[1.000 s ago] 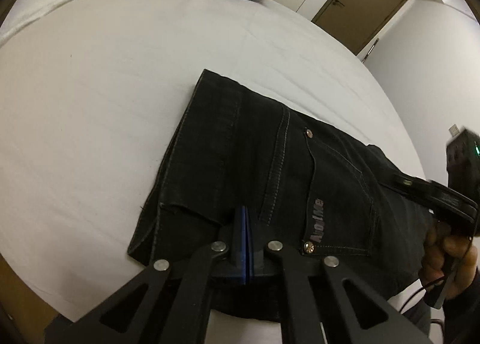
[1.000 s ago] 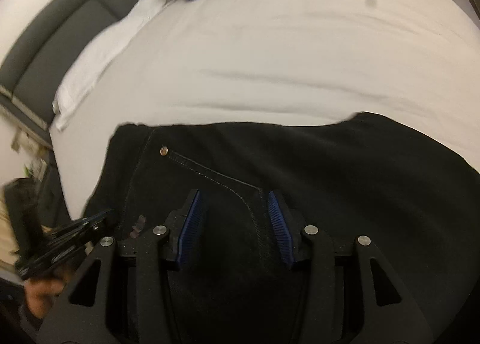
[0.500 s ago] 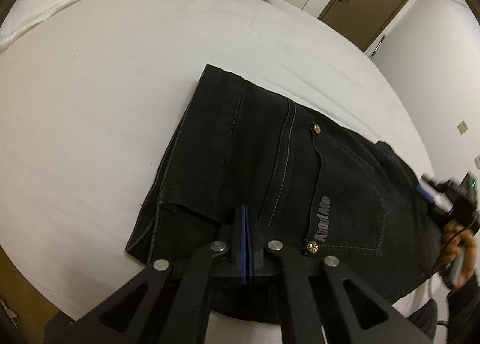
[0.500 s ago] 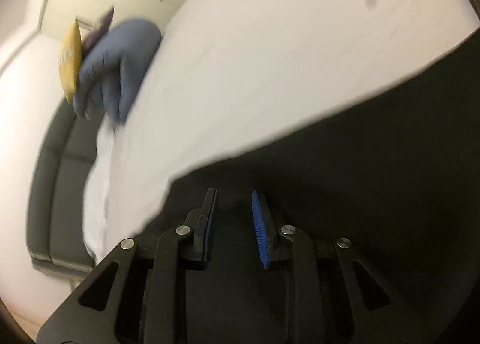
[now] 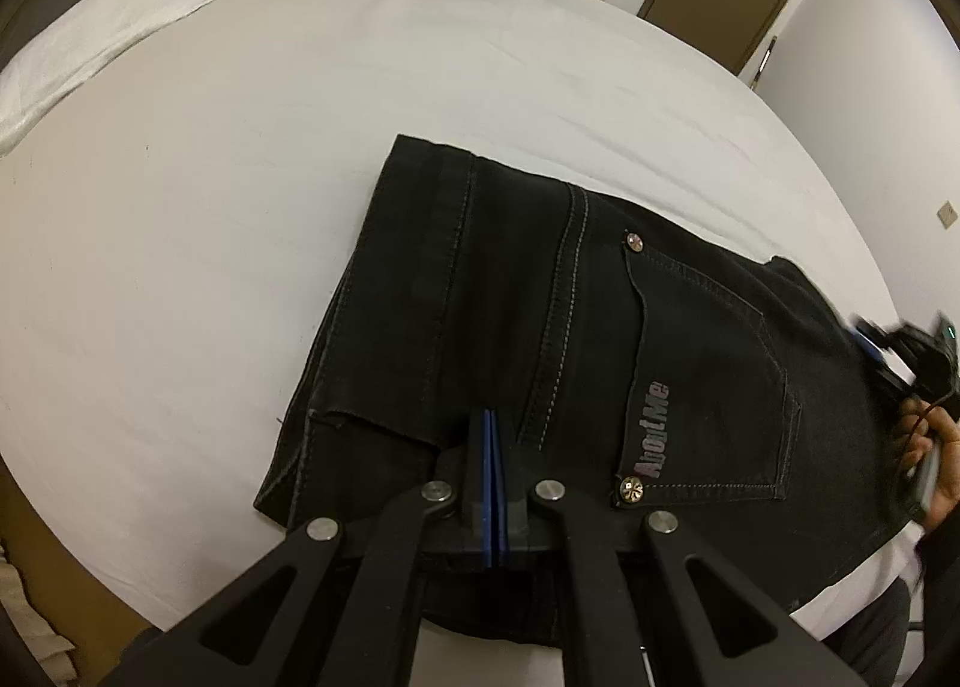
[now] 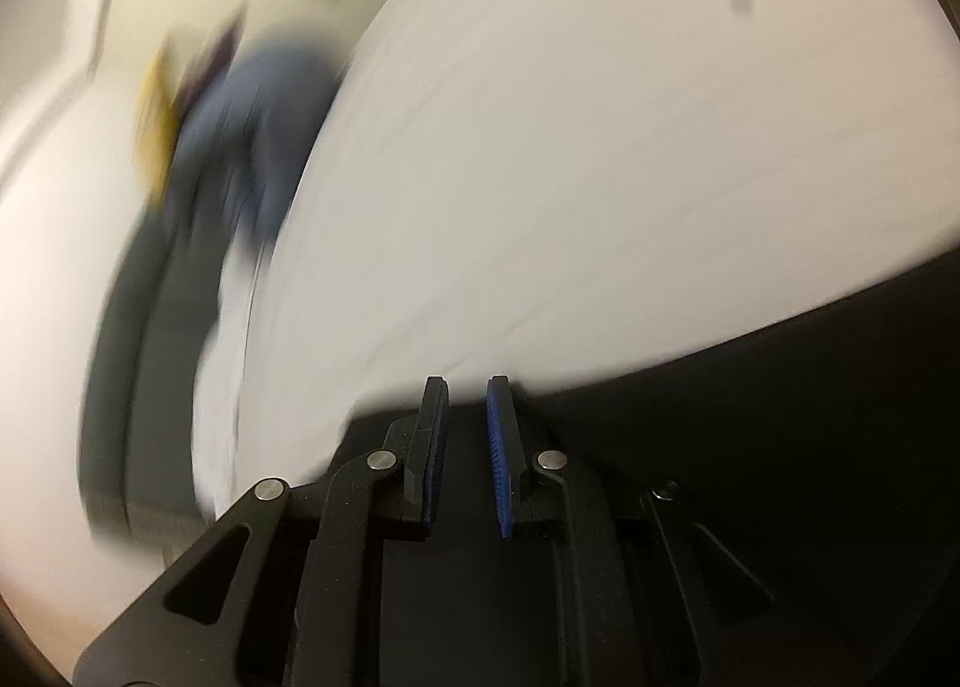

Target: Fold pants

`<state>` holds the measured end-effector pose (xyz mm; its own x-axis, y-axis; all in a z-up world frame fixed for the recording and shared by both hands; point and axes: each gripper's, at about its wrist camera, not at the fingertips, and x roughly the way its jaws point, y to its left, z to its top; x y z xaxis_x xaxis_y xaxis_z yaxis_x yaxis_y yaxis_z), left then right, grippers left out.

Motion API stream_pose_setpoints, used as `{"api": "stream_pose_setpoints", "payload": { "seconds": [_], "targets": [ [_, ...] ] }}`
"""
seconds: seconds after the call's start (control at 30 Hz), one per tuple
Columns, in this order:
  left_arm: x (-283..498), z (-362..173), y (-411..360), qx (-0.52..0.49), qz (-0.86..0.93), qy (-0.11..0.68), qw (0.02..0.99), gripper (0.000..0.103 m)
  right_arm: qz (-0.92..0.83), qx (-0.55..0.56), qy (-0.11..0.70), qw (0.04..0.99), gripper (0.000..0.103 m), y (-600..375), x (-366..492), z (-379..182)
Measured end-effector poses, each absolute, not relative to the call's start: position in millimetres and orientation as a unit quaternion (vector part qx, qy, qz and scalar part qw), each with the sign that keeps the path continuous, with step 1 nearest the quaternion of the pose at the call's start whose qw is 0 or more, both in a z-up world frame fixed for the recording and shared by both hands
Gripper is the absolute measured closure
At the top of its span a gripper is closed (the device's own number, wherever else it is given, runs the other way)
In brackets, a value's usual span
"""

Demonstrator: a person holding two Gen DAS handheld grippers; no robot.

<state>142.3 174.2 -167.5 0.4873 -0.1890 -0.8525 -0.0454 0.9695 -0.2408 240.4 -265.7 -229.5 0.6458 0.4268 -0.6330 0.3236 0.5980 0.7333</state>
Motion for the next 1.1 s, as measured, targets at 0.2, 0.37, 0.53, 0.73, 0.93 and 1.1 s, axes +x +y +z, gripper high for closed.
{"api": "stream_pose_setpoints", "payload": {
  "seconds": [0.2, 0.37, 0.53, 0.73, 0.93, 1.1],
  "targets": [
    [131, -124, 146, -0.079, -0.026, 0.48, 0.873, 0.092, -0.077, 0.483, 0.333, 0.806, 0.086, -382, 139, -184],
    [135, -101, 50, -0.065, -0.117, 0.465, 0.875, 0.084, 0.103, 0.469, 0.372, 0.795, 0.086, -301, 128, -190],
    [135, -115, -59, -0.042, -0.234, 0.474, 0.847, 0.079, 0.068, 0.48, 0.403, 0.776, 0.092, -294, 113, -240],
    [153, -169, -101, -0.101, -0.248, 0.53, 0.805, 0.08, -0.038, 0.529, 0.308, 0.79, 0.093, -422, 48, -236],
    [154, -181, -84, -0.144, -0.25, 0.538, 0.792, 0.096, -0.177, 0.535, 0.237, 0.791, 0.091, -516, -39, -208],
    [154, -185, -78, -0.169, -0.247, 0.539, 0.787, 0.096, -0.128, 0.558, 0.218, 0.791, 0.04, -483, -67, -193]
  ]
}}
